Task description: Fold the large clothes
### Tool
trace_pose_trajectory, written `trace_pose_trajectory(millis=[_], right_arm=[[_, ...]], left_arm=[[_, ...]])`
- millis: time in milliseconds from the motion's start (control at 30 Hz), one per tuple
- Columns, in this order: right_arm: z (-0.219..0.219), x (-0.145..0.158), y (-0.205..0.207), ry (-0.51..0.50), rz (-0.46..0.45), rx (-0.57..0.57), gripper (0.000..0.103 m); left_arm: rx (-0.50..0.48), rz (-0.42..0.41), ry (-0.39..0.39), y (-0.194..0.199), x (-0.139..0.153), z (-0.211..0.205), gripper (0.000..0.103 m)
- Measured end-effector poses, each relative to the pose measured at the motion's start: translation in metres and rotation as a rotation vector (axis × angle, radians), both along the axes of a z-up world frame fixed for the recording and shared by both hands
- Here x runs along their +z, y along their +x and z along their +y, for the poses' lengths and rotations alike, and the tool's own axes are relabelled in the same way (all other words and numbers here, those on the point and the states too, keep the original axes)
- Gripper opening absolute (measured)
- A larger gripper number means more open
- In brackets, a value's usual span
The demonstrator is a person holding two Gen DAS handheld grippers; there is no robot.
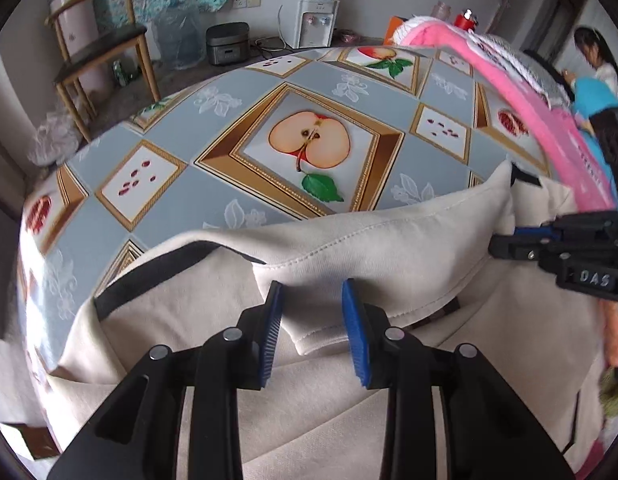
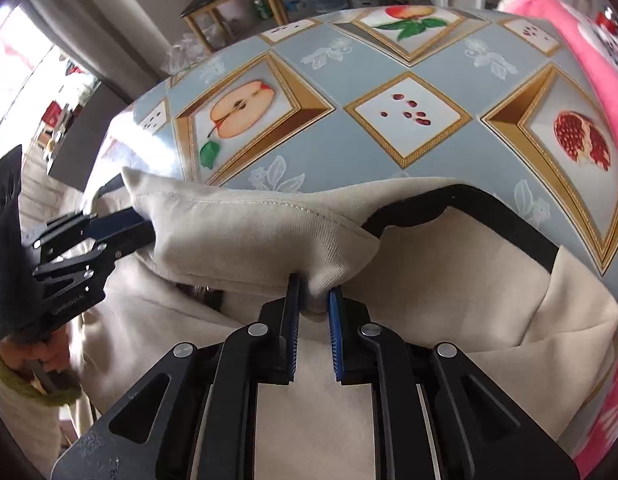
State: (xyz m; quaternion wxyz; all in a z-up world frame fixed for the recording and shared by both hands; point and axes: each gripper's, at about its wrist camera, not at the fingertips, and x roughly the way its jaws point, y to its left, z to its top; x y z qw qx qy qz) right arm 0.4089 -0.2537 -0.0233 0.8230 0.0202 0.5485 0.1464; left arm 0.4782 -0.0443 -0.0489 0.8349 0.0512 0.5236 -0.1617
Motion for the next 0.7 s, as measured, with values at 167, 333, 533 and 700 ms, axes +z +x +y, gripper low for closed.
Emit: trace_pose_trajectory(millis=[167,333,533,700], right_arm=[[-0.006,-0.008,-0.020,0.004,0.014,0.039,0.014],[-0.012,0.017,-0.038,-0.117,-0.105,-0.027,0.043],[0.001,0.056,-0.056,-0.040,-0.254,-0.004,0.027],[0.058,0.035,-0.032,-0.012,-0.212,0.135,0.015]], left_arm=[[-0.065,-0.048,0.079,-0.011,-0.002,-0.004,0.030],[-0.064,-0.051,0.088,-0.010,-0.002,-0.006,0.030],[-0.065,-0.064,0.084,-0.012,-0.002,-0.006,0.030],[-0.055,-0.081,0.069,-0.014,-0.002,-0.004,0.030]])
